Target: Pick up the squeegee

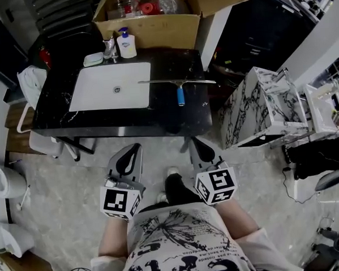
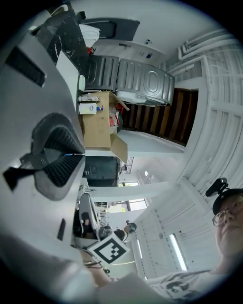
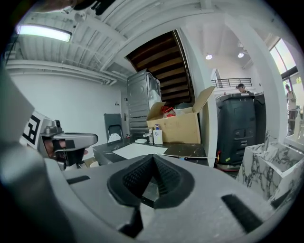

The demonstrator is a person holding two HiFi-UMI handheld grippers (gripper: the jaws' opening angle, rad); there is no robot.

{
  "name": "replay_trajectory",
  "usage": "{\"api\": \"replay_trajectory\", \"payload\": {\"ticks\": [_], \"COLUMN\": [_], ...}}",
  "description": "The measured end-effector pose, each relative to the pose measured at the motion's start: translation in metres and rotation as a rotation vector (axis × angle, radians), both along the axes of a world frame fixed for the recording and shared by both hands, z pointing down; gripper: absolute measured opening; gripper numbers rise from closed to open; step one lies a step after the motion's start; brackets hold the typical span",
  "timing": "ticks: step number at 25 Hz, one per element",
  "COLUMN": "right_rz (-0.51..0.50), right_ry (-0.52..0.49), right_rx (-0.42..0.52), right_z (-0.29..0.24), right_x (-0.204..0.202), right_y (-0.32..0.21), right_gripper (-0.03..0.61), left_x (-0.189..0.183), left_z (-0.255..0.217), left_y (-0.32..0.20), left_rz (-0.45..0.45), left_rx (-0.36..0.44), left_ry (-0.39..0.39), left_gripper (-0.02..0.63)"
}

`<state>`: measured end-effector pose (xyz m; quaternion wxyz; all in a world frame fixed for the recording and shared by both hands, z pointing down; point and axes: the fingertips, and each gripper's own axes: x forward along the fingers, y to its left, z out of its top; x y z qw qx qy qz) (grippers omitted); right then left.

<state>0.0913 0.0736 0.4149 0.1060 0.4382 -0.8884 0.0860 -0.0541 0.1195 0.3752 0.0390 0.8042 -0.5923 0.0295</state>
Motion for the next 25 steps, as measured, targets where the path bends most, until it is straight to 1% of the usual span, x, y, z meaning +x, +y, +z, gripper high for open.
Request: {"api": "replay_trajectory", "payload": {"ticks": [3, 5, 9, 12, 16, 19, 23, 25], "right_rz": [0.012, 0.019, 0.023, 0.02, 0.022, 0.026, 0.038, 0.04], "right_ry": [0.001, -0.006, -0.016, -0.014, 0.0, 0.006, 0.025, 0.058], "right_rx": [-0.006, -0.005, -0.008, -0.024, -0.056, -0.094, -0.164, -0.207], "right_z": [0.006, 0.009, 0.01, 0.012, 0.022, 0.033, 0.054, 0.067], "right_x": [-0.004, -0.005, -0.007, -0.007, -0.006, -0.009, -0.014, -0.018], "right_y": [-0.04, -0.07, -0.137, -0.182, -0.229, -0.253, -0.266, -0.268], "right_gripper": [-0.008, -0.008, -0.008, -0.008, -0.008, -0.008, -0.008, -0.008], "left_x": [-0.005, -0.007, -0.012, -0.012, -0.012, -0.017, -0.02, -0.025], "left_z": [0.008, 0.008, 0.006, 0.01, 0.003, 0.004, 0.008, 0.008], "left_y": [-0.036, -0.061, -0.123, -0.169, -0.214, -0.238, -0.254, -0.261], "left_rz": [0.001, 0.0, -0.016, -0.003, -0.011, -0.017, 0.019, 0.032], "left_rx": [-0.002, -0.005, 0.001, 0.021, 0.01, 0.002, 0.01, 0.008], "left_ry": [0.002, -0.01, -0.026, -0.025, -0.038, -0.034, -0.037, -0.03], "left_gripper": [0.012, 0.012, 0.012, 0.012, 0.012, 0.012, 0.012, 0.012]}}
